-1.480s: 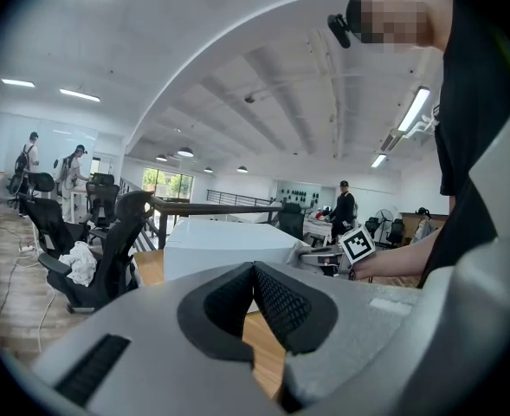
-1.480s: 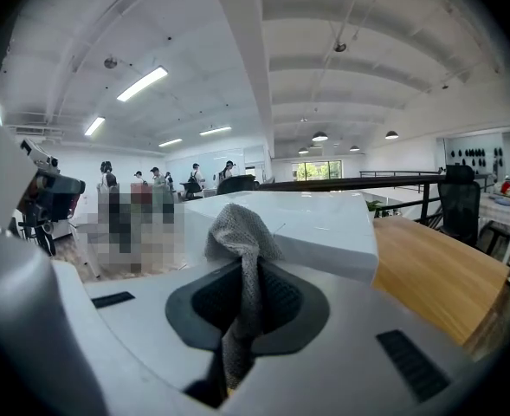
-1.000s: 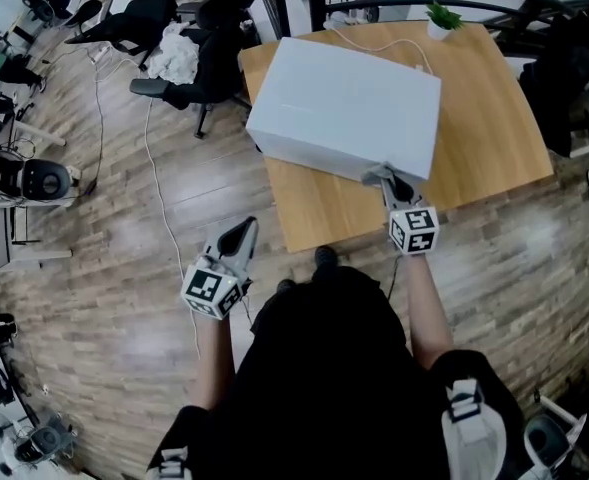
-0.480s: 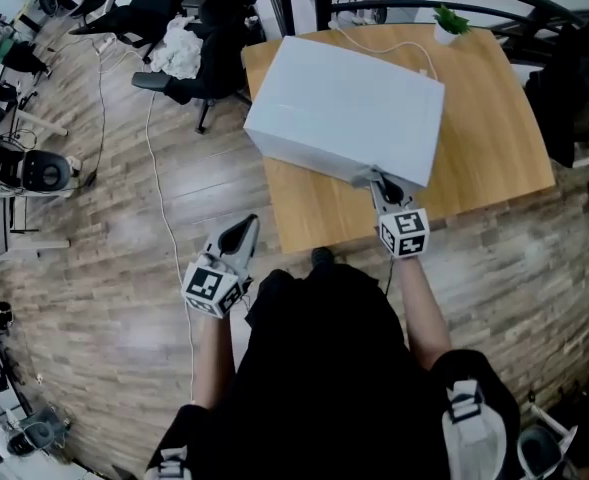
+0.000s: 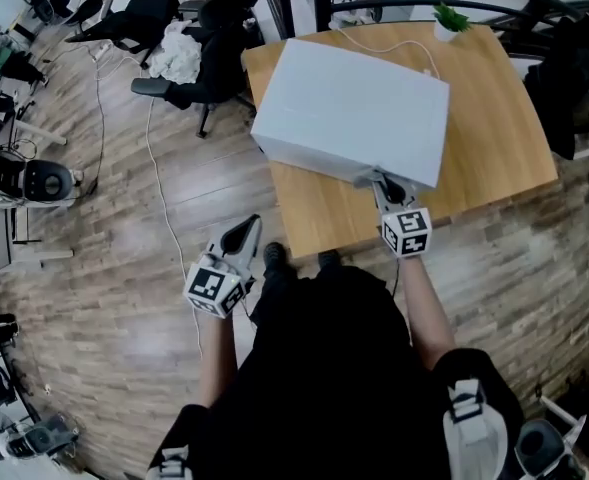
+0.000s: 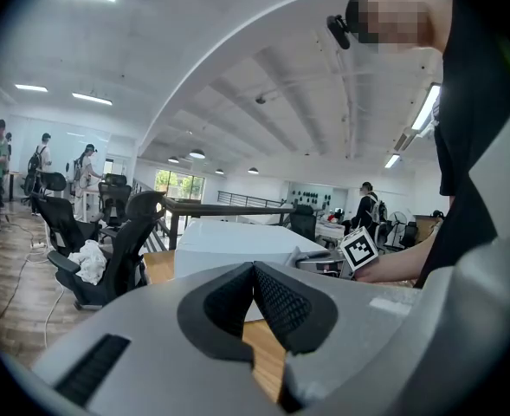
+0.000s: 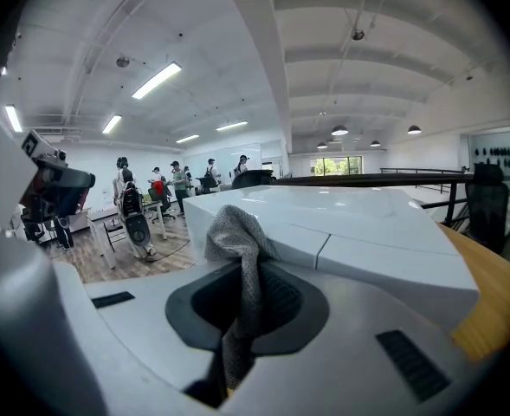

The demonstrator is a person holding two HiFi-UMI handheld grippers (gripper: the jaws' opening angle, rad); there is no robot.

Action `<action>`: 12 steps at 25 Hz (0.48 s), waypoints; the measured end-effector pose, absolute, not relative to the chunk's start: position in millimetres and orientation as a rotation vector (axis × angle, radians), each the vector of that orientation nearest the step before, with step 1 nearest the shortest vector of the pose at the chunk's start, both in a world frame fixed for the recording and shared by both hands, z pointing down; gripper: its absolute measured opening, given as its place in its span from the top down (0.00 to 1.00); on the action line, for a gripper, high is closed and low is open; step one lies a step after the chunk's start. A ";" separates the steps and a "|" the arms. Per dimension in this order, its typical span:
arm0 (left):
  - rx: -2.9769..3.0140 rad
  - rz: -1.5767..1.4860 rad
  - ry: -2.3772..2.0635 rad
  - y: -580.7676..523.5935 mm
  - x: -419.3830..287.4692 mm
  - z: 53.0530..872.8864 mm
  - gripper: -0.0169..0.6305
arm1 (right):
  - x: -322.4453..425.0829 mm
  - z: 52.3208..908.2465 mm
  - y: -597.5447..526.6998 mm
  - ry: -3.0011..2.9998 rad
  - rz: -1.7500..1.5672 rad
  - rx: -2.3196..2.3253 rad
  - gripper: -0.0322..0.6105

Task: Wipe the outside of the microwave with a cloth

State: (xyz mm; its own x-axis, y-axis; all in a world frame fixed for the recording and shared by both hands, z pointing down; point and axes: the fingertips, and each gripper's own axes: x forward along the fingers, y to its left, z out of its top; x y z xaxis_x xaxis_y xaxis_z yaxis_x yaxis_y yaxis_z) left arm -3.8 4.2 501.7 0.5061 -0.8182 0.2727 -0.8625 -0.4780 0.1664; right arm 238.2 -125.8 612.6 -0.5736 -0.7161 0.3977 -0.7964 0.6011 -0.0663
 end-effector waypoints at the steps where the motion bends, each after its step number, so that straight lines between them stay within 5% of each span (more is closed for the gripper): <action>1: 2.483 0.220 -1.399 2.0 -7.3 502.9 0.97 | 235.6 613.5 -126.7 -2.491 0.341 1.239 0.92; 12: 2.532 0.227 -1.316 -27.3 -52.5 492.1 0.97 | 208.4 607.9 -136.7 -2.437 0.359 1.346 0.92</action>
